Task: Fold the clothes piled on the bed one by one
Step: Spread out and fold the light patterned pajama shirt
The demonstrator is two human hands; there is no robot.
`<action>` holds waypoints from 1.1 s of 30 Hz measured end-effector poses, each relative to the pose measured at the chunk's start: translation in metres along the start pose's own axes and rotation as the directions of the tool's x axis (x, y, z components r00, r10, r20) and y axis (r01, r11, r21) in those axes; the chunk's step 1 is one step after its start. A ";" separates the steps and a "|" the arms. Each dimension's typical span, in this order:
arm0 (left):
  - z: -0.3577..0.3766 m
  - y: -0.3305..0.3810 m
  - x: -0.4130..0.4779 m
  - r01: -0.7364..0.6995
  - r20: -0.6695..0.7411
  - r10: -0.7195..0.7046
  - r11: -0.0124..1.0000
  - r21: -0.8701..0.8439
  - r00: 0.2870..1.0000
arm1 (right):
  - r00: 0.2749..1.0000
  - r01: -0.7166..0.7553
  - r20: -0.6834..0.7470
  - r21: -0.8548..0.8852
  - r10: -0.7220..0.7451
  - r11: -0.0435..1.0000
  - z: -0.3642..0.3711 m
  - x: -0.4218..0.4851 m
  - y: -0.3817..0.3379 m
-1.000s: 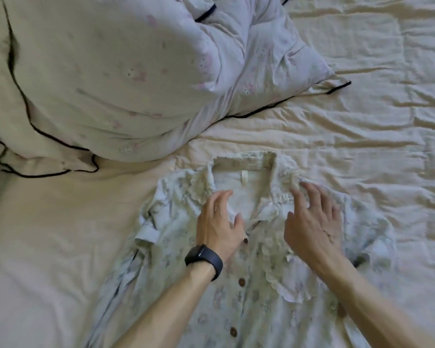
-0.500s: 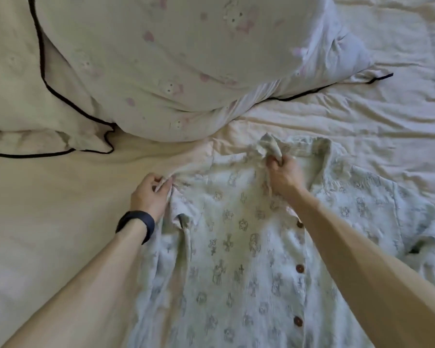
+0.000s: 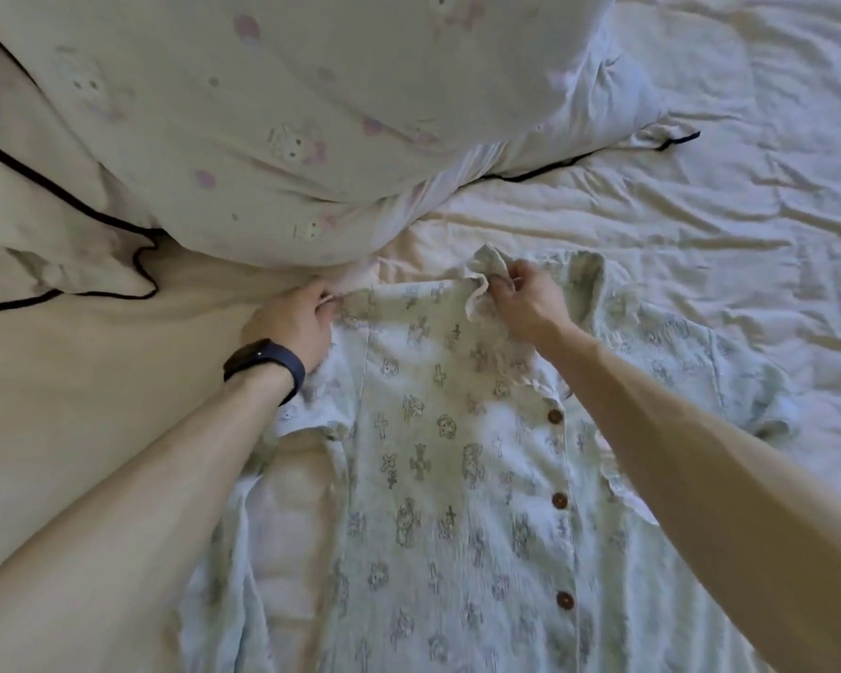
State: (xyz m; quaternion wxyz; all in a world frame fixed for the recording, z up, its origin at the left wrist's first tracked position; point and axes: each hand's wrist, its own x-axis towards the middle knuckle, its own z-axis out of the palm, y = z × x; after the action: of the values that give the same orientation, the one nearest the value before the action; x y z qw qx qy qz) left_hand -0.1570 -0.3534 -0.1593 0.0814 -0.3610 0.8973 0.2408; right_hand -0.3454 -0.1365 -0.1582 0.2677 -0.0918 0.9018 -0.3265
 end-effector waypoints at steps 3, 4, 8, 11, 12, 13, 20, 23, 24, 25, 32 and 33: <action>0.003 0.000 0.014 0.031 -0.050 -0.028 0.998 0.050 0.998 | 0.994 0.005 -0.113 0.032 -0.001 0.999 -0.001 0.007 0.007; 0.005 0.002 0.013 0.013 -0.049 -0.007 0.993 0.118 0.999 | 0.996 0.011 -0.086 0.054 -0.006 0.998 -0.002 0.003 0.009; 0.021 0.023 -0.023 -0.121 -0.205 0.168 0.968 0.222 0.964 | 0.989 0.073 -0.132 0.065 -0.064 0.995 0.001 -0.055 0.028; 0.046 0.055 -0.072 -0.377 -0.115 0.407 0.901 0.216 0.906 | 0.930 0.148 -0.309 -0.183 -0.200 0.972 0.008 -0.141 0.065; 0.058 0.068 -0.089 -0.454 -0.037 0.468 0.872 0.182 0.883 | 0.922 0.147 -0.318 -0.239 -0.221 0.960 0.010 -0.171 0.080; 0.070 0.080 -0.106 -0.517 0.055 0.515 0.841 0.160 0.855 | 0.919 0.131 -0.325 -0.281 -0.223 0.951 0.013 -0.200 0.098; 0.131 0.096 -0.153 -0.528 0.323 0.422 0.739 0.419 0.847 | 0.979 -0.186 -0.038 -0.566 0.200 0.803 -0.008 -0.320 0.223; 0.136 0.118 -0.167 -0.525 0.327 0.411 0.701 0.483 0.851 | 0.980 -0.197 -0.075 -0.512 0.185 0.836 -0.037 -0.345 0.252; 0.139 0.129 -0.172 -0.538 0.338 0.421 0.703 0.465 0.842 | 0.967 -0.248 -0.181 -0.487 0.181 0.837 -0.049 -0.347 0.259; 0.141 0.140 -0.177 -0.547 0.337 0.433 0.714 0.437 0.836 | 0.932 -0.329 -0.301 -0.459 0.204 0.825 -0.061 -0.346 0.267; 0.188 0.229 -0.198 -0.657 0.333 0.567 0.677 0.333 0.753 | 0.818 -0.572 -0.297 -0.333 0.493 0.750 -0.150 -0.315 0.337; 0.198 0.240 -0.199 -0.663 0.364 0.556 0.656 0.359 0.747 | 0.843 -0.535 -0.250 -0.304 0.476 0.788 -0.164 -0.308 0.343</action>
State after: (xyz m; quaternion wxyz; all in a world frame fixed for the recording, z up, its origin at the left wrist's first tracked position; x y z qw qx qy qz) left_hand -0.1835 0.0146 -0.1788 0.1790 0.0232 0.9811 0.0694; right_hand -0.1726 0.3212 -0.1415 0.2505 0.1321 0.9560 -0.0769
